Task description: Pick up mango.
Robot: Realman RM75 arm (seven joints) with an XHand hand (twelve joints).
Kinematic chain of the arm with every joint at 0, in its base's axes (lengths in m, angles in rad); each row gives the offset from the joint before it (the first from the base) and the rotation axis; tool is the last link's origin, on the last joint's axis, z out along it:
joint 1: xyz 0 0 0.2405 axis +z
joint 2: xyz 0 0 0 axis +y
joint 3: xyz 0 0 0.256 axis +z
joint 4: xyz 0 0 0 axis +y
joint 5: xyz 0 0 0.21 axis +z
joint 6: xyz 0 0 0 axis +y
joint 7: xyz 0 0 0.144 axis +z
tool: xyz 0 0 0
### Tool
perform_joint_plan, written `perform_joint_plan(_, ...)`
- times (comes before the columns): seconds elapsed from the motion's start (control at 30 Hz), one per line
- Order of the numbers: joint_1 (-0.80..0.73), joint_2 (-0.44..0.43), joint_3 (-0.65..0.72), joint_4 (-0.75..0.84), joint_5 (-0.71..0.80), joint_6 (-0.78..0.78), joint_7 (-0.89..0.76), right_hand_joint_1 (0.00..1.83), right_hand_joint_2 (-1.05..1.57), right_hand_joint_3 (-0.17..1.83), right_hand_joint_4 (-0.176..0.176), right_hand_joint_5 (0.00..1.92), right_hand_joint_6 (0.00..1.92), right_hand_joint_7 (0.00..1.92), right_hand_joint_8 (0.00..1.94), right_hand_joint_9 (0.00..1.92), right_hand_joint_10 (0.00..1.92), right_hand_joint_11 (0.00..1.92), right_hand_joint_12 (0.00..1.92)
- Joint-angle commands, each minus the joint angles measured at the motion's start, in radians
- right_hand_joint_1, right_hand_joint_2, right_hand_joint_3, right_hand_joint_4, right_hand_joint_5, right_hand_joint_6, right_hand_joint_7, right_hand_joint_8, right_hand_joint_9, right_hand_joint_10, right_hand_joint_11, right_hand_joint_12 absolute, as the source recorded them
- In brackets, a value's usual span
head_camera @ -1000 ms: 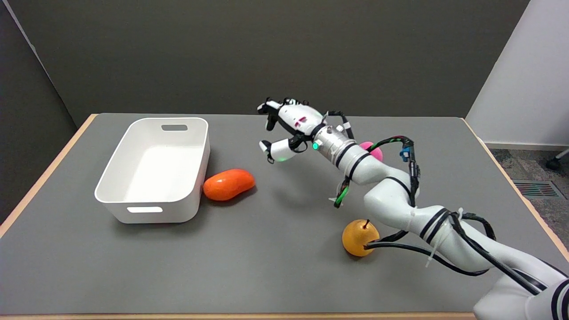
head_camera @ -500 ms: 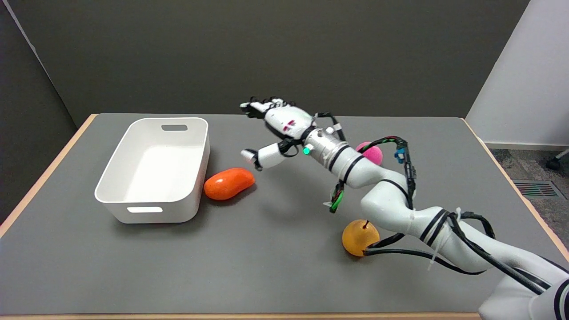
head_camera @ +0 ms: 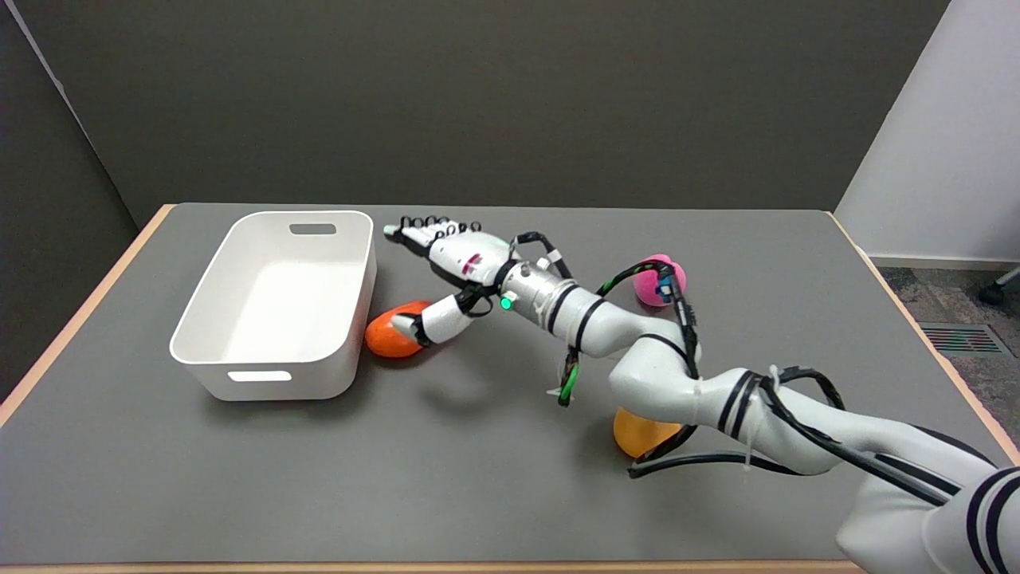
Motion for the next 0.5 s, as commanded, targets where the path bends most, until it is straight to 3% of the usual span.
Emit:
perform_joint_plan(0.03, 0.076, -0.057, -0.137, -0.202, 0.087, 0.028, -0.003, 0.50, 0.55, 0.94, -0.034, 0.05, 0.13, 0.10, 0.32, 0.04, 0.62, 0.04, 1.06)
perform_joint_plan(0.5, 0.054, -0.052, -0.139, -0.202, 0.101, 0.027, 0.003, 0.52, 0.57, 0.95, -0.054, 0.06, 0.15, 0.13, 0.32, 0.05, 0.63, 0.05, 1.06)
